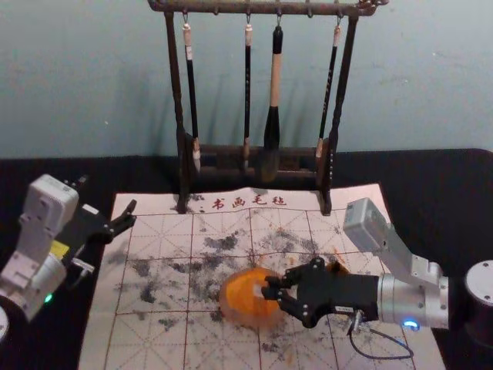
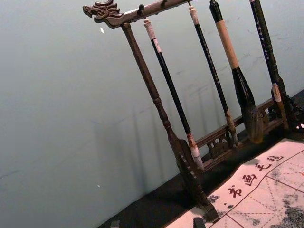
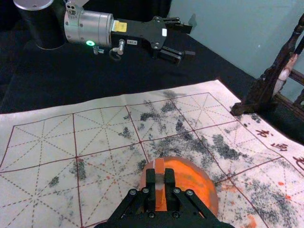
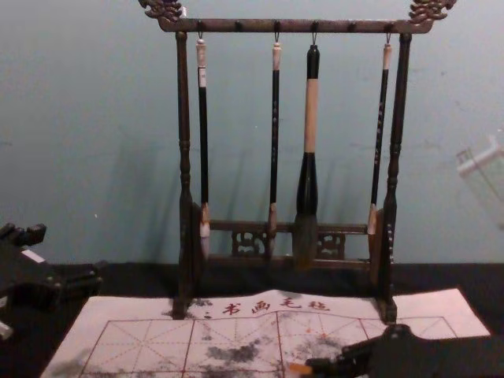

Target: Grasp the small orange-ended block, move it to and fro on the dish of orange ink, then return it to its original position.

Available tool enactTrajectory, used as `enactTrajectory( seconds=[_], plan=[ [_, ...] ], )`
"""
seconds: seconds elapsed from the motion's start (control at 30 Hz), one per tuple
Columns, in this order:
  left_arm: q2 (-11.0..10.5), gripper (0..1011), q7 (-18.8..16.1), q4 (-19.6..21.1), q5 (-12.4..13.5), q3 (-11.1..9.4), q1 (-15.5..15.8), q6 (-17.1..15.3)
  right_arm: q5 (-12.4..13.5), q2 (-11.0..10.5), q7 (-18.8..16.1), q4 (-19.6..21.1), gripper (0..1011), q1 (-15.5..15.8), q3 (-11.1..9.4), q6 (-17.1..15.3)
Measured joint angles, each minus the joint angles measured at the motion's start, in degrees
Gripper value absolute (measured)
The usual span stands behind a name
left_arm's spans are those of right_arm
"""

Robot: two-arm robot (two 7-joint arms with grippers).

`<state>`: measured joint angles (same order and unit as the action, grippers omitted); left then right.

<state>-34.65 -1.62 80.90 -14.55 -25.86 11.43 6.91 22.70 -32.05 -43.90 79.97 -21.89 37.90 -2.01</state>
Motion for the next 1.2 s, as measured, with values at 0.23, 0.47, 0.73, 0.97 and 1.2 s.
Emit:
enactTrajectory(
  seconds=[0.23,0.47,0.73,0.97,1.2],
  plan=[
    [0.0,1002,0.0,0.0,0.0,0.0,0.0,0.0,-0.7,1.2,0.64,-1.59,84,-1.27,0.4,0.03],
    [0.0,1001,0.0,0.0,0.0,0.0,0.0,0.0,-0.86,2.25,1.46,-3.08,83,-2.42,0.14,-0.23],
    [0.0,1001,0.0,0.0,0.0,0.0,0.0,0.0,-0.89,2.59,1.94,-3.91,84,-2.95,-0.42,-0.6],
    [0.0,1001,0.0,0.0,0.0,0.0,0.0,0.0,-0.65,1.91,1.9,-3.85,83,-2.56,-0.79,-0.75],
    [0.0,1001,0.0,0.0,0.0,0.0,0.0,0.0,-0.08,0.57,1.44,-2.57,83,-1.44,-1.25,-0.8]
  ],
)
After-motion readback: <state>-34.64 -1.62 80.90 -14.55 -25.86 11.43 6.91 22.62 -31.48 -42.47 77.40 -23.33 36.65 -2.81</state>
